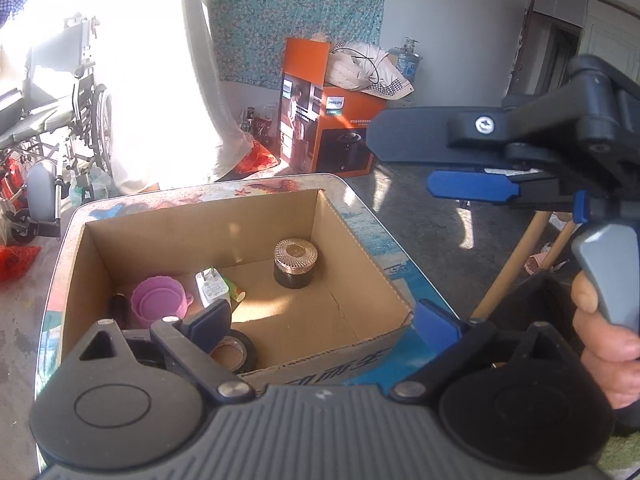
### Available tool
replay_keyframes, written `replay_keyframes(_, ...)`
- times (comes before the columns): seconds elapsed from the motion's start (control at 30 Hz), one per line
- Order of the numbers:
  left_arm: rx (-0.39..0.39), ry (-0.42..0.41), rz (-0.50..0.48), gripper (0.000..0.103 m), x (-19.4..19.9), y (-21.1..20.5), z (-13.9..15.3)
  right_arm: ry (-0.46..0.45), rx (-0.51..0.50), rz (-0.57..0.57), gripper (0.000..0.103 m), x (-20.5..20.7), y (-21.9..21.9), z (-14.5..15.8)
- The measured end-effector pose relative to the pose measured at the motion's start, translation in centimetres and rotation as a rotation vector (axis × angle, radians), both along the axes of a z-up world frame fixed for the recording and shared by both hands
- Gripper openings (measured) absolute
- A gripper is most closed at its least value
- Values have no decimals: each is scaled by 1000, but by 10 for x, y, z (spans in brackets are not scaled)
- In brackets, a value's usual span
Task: Organize rigid objects
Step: 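Withdraw the right gripper and move it to the green dropper bottle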
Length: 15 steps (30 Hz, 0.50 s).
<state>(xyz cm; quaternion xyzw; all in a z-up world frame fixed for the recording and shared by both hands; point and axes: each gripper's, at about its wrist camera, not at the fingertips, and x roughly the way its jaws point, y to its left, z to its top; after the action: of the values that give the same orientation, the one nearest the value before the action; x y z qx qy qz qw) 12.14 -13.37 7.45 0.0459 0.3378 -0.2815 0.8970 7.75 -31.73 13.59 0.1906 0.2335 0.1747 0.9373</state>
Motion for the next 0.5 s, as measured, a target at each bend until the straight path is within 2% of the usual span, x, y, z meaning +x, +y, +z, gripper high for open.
replay_keyframes(0.13,6,-53,-11,99,-35,25,-2,-21,1,-21,100,-37,9,-6)
replay_keyframes(0.27,54,-120,32,100,-65,48,-15,-1,35,-6,101,-62,18,-24)
replay_keyframes(0.5,57,-61,117,100,-77,74,-54,116,45,67,101,-50,50,-64)
